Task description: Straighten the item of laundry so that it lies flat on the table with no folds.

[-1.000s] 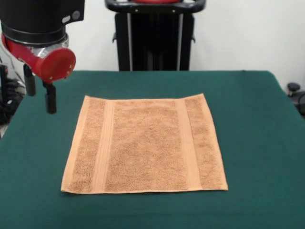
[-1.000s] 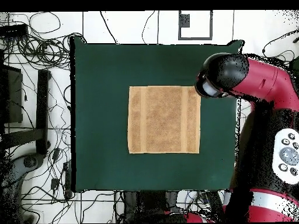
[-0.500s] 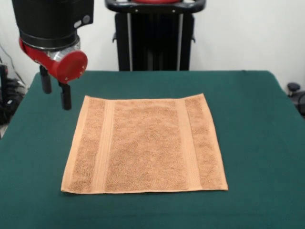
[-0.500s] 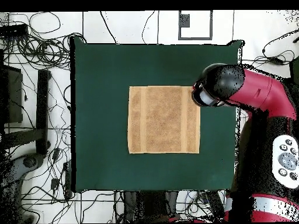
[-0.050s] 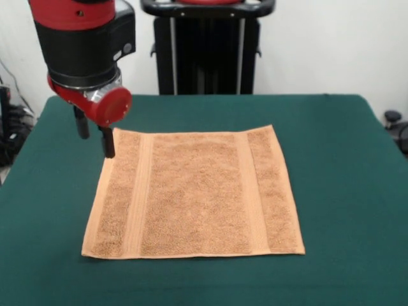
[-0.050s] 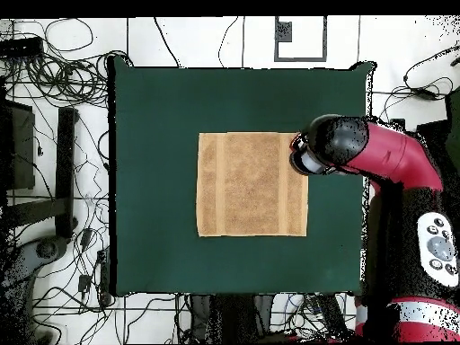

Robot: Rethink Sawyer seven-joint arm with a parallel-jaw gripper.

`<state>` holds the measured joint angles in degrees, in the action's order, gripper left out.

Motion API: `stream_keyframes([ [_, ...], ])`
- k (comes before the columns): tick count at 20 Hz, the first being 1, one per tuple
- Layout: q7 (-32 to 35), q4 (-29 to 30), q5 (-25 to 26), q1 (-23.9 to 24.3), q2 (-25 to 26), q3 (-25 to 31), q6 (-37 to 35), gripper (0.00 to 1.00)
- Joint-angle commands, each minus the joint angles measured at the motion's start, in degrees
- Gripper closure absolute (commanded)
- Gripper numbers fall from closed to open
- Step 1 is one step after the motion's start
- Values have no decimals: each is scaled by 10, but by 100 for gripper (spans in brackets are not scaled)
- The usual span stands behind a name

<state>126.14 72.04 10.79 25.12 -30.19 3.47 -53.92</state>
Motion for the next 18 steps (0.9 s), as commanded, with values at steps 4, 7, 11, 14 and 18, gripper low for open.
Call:
stream_keyframes([
  [4,-221,127,50,28,-18,127,7,0],
  [7,-233,134,62,40,-21,149,3,0],
  [11,-225,140,85,48,-22,167,15,0],
  [14,-176,156,91,51,-29,167,47,0],
  [18,-155,161,101,56,-42,165,49,0],
])
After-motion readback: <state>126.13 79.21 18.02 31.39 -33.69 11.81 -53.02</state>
